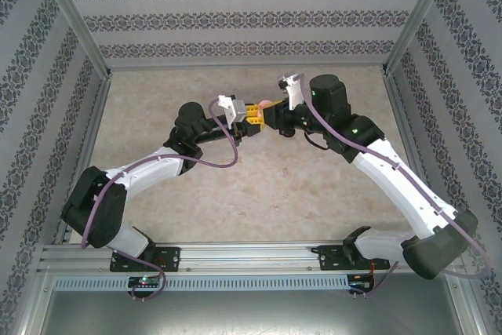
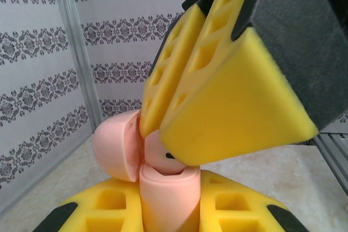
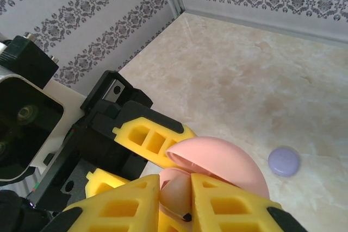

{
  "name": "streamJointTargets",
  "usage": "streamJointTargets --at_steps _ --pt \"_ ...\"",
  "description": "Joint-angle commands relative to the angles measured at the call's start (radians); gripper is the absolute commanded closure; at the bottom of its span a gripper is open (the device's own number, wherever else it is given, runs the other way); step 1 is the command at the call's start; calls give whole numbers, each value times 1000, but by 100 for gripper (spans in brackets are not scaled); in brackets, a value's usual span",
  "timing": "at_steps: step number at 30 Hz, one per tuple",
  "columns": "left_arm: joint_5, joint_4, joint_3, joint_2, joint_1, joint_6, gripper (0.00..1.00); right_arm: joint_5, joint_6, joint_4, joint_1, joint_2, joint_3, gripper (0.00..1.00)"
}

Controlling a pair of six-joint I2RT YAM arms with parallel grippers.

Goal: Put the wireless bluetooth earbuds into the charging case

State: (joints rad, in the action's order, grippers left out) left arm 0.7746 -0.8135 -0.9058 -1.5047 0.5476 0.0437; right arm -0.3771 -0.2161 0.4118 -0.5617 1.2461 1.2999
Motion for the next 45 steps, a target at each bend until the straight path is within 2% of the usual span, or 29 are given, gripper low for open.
streamJointTargets --at_steps 1,14,31,45 --pt "-1 -37 -26 18 0 -13 100 31 31 19 -39 15 23 82" --pt "-68 -14 -19 13 0 1 100 146 11 -56 -56 -30 41 95" --pt "-139 -31 -3 6 0 7 100 258 -26 -112 -56 -78 34 95" --pt "-132 -40 -4 12 0 2 100 237 -43 -115 -56 -49 0 95"
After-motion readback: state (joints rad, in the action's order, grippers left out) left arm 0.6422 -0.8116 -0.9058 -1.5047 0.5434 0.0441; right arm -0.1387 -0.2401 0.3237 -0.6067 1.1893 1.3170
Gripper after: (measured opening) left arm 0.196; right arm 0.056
